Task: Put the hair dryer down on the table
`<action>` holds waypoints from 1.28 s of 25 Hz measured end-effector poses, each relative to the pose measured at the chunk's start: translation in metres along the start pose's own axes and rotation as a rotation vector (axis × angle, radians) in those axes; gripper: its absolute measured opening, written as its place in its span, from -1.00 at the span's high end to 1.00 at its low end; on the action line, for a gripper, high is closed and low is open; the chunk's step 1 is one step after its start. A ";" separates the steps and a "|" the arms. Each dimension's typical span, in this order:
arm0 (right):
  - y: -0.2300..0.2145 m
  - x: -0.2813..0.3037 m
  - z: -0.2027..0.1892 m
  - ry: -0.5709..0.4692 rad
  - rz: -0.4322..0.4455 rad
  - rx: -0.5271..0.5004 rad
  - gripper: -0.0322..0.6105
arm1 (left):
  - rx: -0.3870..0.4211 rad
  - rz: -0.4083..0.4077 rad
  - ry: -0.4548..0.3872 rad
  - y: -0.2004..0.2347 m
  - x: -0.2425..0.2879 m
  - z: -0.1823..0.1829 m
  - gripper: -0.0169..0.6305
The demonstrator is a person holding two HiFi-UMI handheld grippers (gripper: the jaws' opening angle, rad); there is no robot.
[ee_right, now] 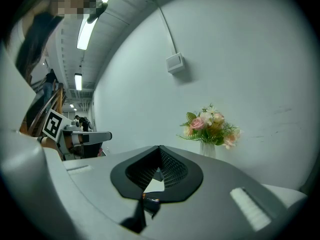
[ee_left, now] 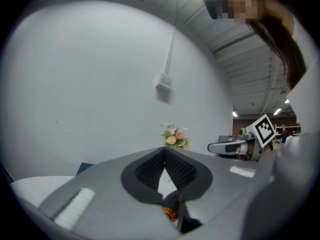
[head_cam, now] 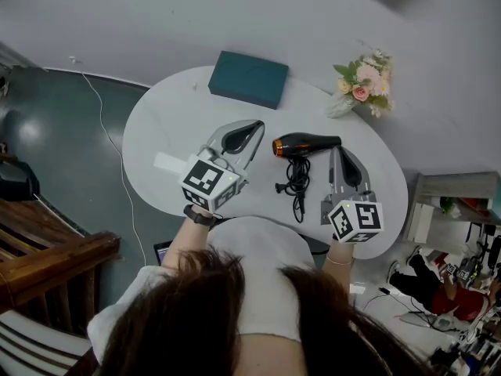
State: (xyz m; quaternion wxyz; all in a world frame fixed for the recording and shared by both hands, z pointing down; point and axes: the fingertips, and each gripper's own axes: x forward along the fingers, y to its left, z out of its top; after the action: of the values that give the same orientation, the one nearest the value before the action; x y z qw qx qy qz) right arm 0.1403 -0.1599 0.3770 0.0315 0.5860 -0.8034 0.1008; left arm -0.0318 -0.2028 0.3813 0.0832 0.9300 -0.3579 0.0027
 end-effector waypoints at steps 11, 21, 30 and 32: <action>0.003 -0.001 -0.002 0.000 0.002 0.010 0.89 | -0.001 -0.014 0.003 -0.003 -0.001 -0.002 0.77; 0.003 -0.004 -0.010 0.007 0.003 0.017 0.89 | -0.004 -0.012 0.002 -0.004 -0.001 -0.004 0.77; -0.002 -0.005 -0.020 0.035 -0.022 0.061 0.89 | -0.013 -0.017 0.011 -0.004 -0.002 -0.008 0.77; -0.002 -0.006 -0.021 0.038 -0.025 0.063 0.89 | -0.014 -0.020 0.013 -0.005 -0.002 -0.008 0.77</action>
State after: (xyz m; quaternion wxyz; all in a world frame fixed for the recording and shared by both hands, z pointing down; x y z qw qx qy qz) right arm 0.1423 -0.1511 0.3970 0.0296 0.5948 -0.7917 0.1365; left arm -0.0301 -0.1965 0.3885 0.0920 0.9330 -0.3479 0.0055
